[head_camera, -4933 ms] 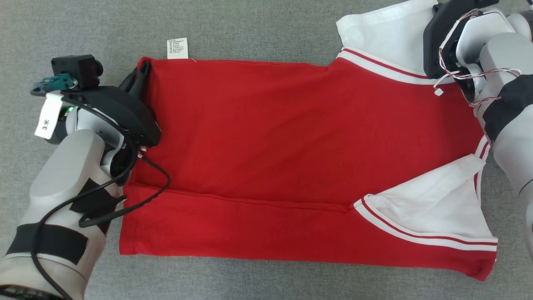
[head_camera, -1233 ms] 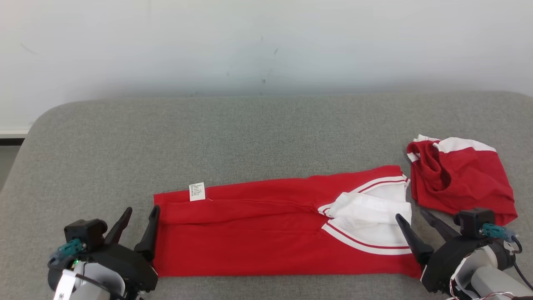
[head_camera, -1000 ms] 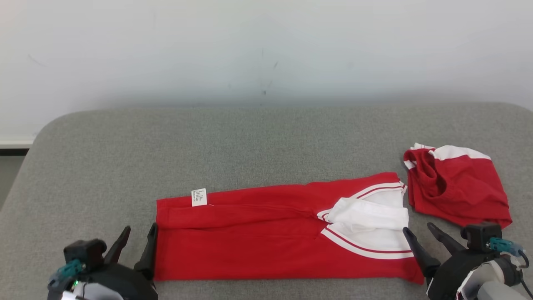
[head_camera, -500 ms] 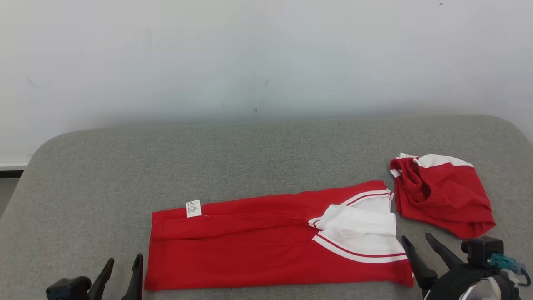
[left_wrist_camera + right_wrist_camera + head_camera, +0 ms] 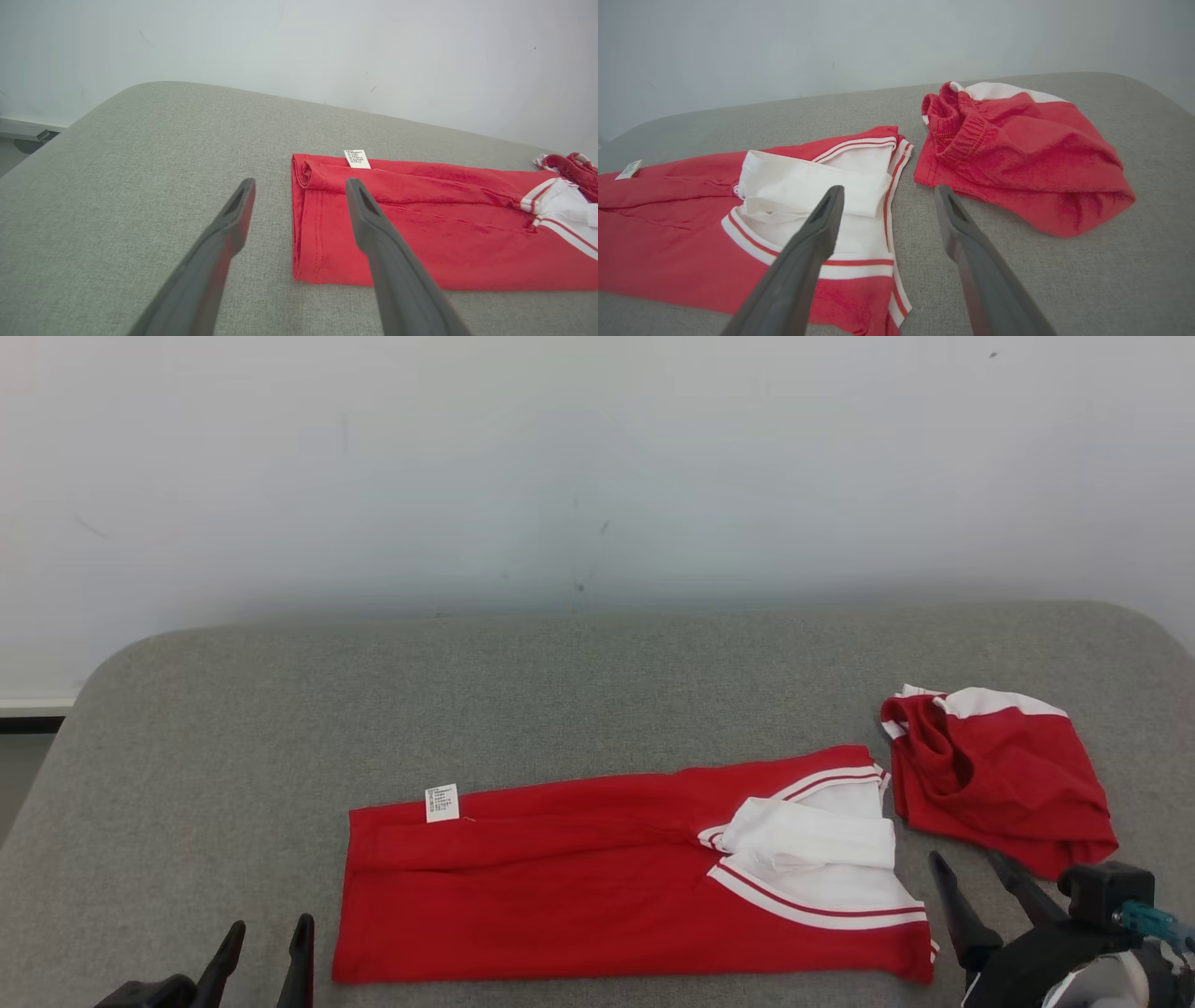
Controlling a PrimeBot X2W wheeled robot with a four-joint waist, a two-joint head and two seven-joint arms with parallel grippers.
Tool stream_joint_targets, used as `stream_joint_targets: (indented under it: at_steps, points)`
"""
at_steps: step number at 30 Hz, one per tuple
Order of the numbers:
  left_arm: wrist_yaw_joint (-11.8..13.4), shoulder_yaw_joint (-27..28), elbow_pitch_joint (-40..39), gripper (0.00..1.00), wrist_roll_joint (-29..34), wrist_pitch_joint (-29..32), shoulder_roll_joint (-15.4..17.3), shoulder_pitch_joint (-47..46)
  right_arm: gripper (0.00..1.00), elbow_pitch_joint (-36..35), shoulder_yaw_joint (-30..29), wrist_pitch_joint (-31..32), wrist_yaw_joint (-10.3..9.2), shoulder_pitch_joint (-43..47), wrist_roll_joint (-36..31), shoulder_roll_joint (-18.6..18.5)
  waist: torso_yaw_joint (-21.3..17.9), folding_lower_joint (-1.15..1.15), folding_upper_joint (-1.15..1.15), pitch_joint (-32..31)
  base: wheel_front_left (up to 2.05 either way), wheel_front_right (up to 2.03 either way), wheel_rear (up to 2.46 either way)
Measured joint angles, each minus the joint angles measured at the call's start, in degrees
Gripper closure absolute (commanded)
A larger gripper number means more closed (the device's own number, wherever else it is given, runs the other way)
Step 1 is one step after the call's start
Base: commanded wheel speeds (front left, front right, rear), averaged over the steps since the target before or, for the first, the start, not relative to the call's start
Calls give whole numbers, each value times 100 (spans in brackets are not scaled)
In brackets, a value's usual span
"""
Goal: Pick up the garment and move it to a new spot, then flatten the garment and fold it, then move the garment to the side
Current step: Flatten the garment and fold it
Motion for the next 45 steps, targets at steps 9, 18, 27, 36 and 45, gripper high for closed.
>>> stream_joint_targets:
  at_steps: [9, 18, 27, 36, 45]
  points:
    - [40, -38, -376, 0, 263, -1, -86, 3, 0, 582, 75, 267, -105, -832, -144, -31, 300, 1, 0, 72, 0, 0, 0]
    - [86, -31, -555, 0, 422, -1, -169, 12, 0, 1451, 374, 1021, -79, -1311, -166, 186, 660, 1, 0, 150, 0, 0, 0]
    - [91, 33, -714, 0, 464, -1, -190, 88, 0, 2234, 486, 1713, -98, -1644, -125, 343, 827, 1, 0, 333, 0, 0, 0]
    - [118, 109, -779, 0, 517, -1, -225, 83, 5, 2686, 542, 2341, 19, -1860, 74, 538, 893, 1, 0, 510, 0, 0, 0]
    - [133, 142, -767, 0, 550, -1, -285, 69, 100, 2891, 539, 2607, 233, -2068, 153, 631, 876, 1, 0, 519, 0, 0, 0]
